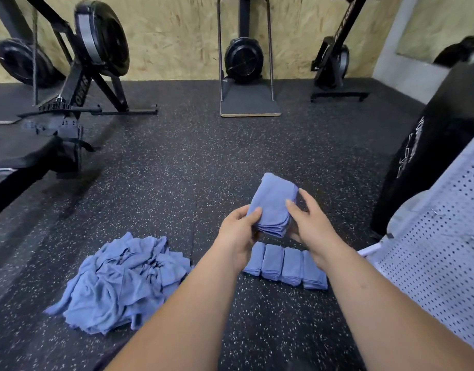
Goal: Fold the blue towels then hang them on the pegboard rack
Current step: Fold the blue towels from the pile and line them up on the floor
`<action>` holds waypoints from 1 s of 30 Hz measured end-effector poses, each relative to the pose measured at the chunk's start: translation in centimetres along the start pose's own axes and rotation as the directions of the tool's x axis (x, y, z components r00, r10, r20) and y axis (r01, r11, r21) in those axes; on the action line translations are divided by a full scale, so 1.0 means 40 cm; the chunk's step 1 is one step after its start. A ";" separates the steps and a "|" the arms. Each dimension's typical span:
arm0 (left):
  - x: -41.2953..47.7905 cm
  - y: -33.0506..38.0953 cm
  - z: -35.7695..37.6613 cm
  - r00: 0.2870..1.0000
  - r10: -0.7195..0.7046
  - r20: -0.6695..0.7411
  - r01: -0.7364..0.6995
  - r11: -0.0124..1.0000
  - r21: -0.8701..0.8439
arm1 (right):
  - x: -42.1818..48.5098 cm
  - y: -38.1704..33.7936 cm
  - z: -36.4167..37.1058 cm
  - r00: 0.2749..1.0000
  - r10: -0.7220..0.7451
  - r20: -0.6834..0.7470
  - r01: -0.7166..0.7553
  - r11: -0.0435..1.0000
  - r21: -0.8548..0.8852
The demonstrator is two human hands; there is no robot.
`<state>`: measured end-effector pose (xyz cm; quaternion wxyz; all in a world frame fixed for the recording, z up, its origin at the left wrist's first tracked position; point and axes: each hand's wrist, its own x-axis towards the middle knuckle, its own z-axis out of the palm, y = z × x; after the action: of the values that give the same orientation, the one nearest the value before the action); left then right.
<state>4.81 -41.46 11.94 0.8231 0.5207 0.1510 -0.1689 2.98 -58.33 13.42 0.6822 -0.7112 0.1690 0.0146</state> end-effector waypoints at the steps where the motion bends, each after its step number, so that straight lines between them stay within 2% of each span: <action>1: 0.013 -0.012 0.005 1.000 -0.016 0.010 0.016 1.000 0.006 | 0.006 0.010 -0.004 0.999 0.034 0.027 -0.036 0.996 0.087; 3: 0.054 -0.043 0.001 0.999 -0.038 -0.003 0.038 0.992 0.118 | 0.019 0.035 -0.016 0.997 0.072 0.000 -0.072 0.992 0.101; 5: 0.091 -0.074 -0.010 0.998 -0.057 -0.009 0.058 0.964 0.260 | 0.043 0.076 -0.033 0.995 0.094 -0.023 -0.094 0.996 0.008; 8: 0.136 -0.123 -0.029 0.994 -0.104 0.025 0.088 0.926 0.366 | 0.076 0.133 -0.055 0.992 0.127 -0.008 -0.127 0.982 -0.140; 15: 0.246 -0.248 -0.115 0.978 -0.186 0.095 0.118 0.867 0.483 | 0.157 0.377 -0.026 0.977 0.207 -0.051 -0.213 0.953 -0.217; 21: 0.337 -0.384 -0.209 0.954 -0.298 0.033 0.239 0.822 0.518 | 0.208 0.554 0.035 0.962 0.264 -0.072 -0.273 0.913 -0.302; 24: 0.392 -0.428 -0.265 0.959 -0.283 -0.010 0.247 0.819 0.517 | 0.244 0.605 0.080 0.948 0.319 -0.023 -0.309 0.895 -0.322; 30: 0.510 -0.428 -0.353 0.983 -0.173 -0.066 0.183 0.847 0.500 | 0.323 0.672 0.178 0.950 0.310 0.028 -0.283 0.897 -0.339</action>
<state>14.62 -37.96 -16.33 0.6380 0.7027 0.1569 -0.2730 9.67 -54.57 -16.28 0.5493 -0.7802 0.2425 0.1754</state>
